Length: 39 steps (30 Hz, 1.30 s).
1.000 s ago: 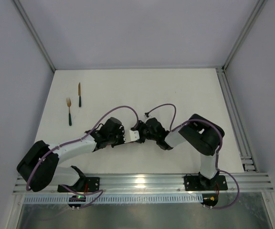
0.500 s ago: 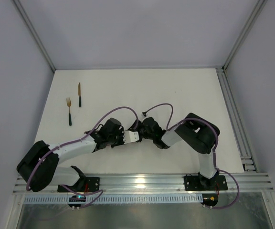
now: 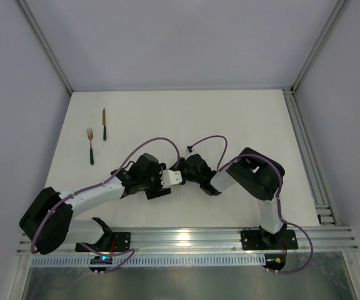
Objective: Fold the napkin into a case and place the utensils inside
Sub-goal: Stuff the top corner of the smaller-rectangle-folded napkin into the folded napkin.
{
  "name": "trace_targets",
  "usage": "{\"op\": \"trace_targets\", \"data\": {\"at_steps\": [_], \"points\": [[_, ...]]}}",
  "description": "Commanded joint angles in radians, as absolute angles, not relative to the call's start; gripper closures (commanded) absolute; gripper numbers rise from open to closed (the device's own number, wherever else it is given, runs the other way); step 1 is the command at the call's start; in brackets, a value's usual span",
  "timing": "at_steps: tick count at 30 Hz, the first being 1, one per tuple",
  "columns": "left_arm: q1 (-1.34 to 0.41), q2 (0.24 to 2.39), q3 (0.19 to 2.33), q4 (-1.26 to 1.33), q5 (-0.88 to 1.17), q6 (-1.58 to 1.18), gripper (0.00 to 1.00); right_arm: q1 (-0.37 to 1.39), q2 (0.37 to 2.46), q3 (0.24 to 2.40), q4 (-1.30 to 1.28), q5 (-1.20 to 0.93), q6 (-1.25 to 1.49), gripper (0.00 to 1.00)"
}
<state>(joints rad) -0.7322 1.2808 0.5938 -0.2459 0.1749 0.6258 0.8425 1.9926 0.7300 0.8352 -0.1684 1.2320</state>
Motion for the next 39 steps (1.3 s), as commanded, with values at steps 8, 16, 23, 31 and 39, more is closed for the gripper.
{"op": "trace_targets", "data": {"at_steps": [8, 16, 23, 31, 39], "points": [[-0.729, 1.393, 0.747, -0.193, 0.121, 0.402, 0.44, 0.857, 1.976, 0.664, 1.015, -0.060, 1.239, 0.96], [-0.730, 1.425, 0.727, -0.206, 0.118, 0.436, 0.56, 0.857, 1.986, 0.650, 1.055, -0.046, 1.275, 0.96], [-0.732, 1.474, 0.719, -0.178, 0.064, 0.453, 0.85, 0.859, 1.985, 0.652, 1.054, -0.045, 1.275, 0.96], [-0.733, 1.459, 0.684, -0.201, 0.084, 0.503, 1.00, 0.842, 1.937, 0.650, 0.982, -0.037, 1.218, 0.84], [-0.733, 1.402, 0.663, -0.207, 0.113, 0.543, 1.00, 0.815, 1.939, 0.667, 0.910, -0.052, 1.177, 0.71]]}}
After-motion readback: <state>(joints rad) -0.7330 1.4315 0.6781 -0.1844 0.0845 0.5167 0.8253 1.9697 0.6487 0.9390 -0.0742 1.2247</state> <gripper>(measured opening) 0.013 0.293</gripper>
